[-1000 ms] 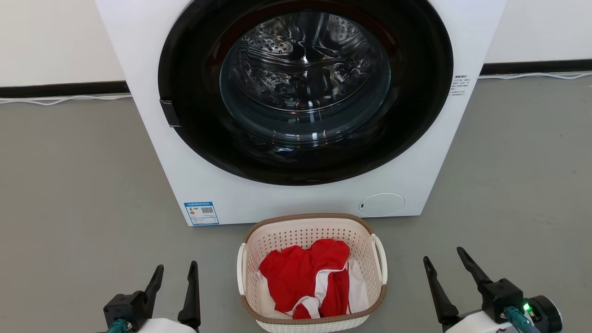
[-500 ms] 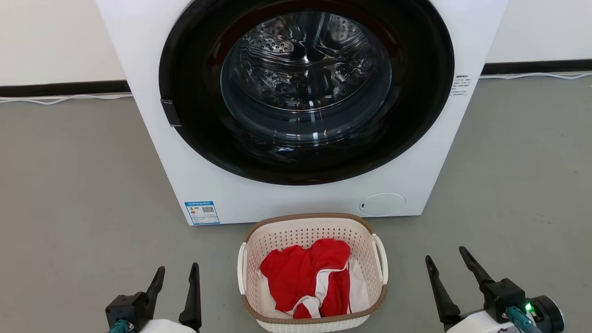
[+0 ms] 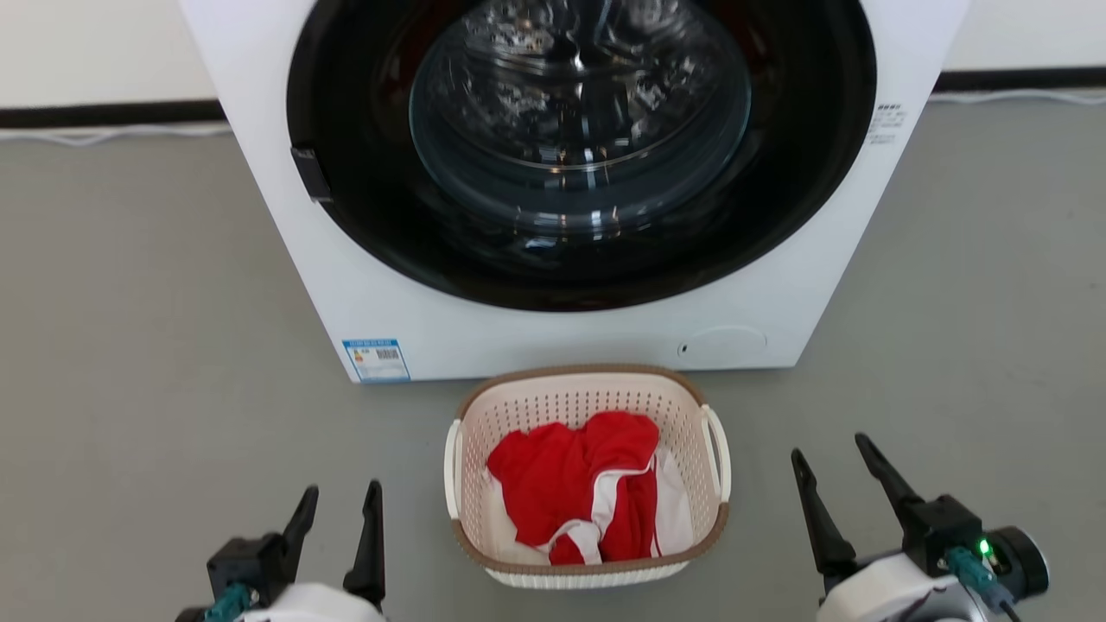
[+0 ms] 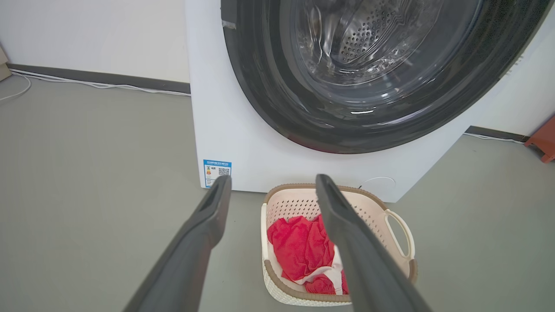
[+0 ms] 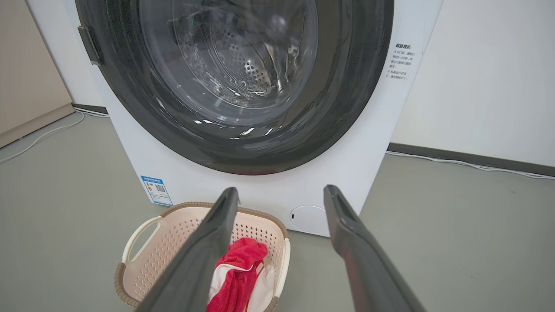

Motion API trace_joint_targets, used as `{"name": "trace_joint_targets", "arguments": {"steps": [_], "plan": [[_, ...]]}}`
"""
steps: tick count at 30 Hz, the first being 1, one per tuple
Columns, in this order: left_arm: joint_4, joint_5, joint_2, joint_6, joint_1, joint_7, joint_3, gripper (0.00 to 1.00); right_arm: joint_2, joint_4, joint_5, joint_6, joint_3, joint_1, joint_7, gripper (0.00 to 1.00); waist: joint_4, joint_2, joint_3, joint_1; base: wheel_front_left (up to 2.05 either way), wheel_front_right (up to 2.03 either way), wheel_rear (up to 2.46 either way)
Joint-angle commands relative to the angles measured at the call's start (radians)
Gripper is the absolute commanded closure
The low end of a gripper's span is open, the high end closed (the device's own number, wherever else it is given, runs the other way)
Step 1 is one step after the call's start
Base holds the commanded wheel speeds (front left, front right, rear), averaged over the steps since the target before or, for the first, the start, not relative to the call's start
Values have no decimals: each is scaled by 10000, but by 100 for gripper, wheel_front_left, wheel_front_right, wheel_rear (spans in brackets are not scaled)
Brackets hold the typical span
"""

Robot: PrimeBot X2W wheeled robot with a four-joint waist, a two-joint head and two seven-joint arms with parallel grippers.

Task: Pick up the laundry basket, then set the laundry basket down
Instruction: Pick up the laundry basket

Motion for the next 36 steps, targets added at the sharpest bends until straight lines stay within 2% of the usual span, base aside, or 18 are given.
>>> {"name": "trace_joint_targets", "arguments": {"steps": [1, 14, 27, 36], "plan": [[-202, -19, 102, -15, -612, -136, 246, 0, -1, -192, 67, 62, 213, -445, -138, 0, 25, 0, 244, 0, 0, 0, 0], [679, -12, 102, -315, -2109, -136, -213, 0, 182, 919, -121, 62, -26, -1854, -138, 0, 145, 0, 1999, 0, 0, 0, 0], [2942, -150, 102, -518, -4619, -136, -1136, 0, 213, 2500, -588, 62, -141, -3940, -138, 0, 411, 0, 4274, 0, 0, 0, 0], [3969, -485, 102, -565, -6083, -136, -1385, 0, 181, 2897, -765, 62, -500, -4965, -138, 0, 492, 0, 5674, 0, 0, 0, 0]]}}
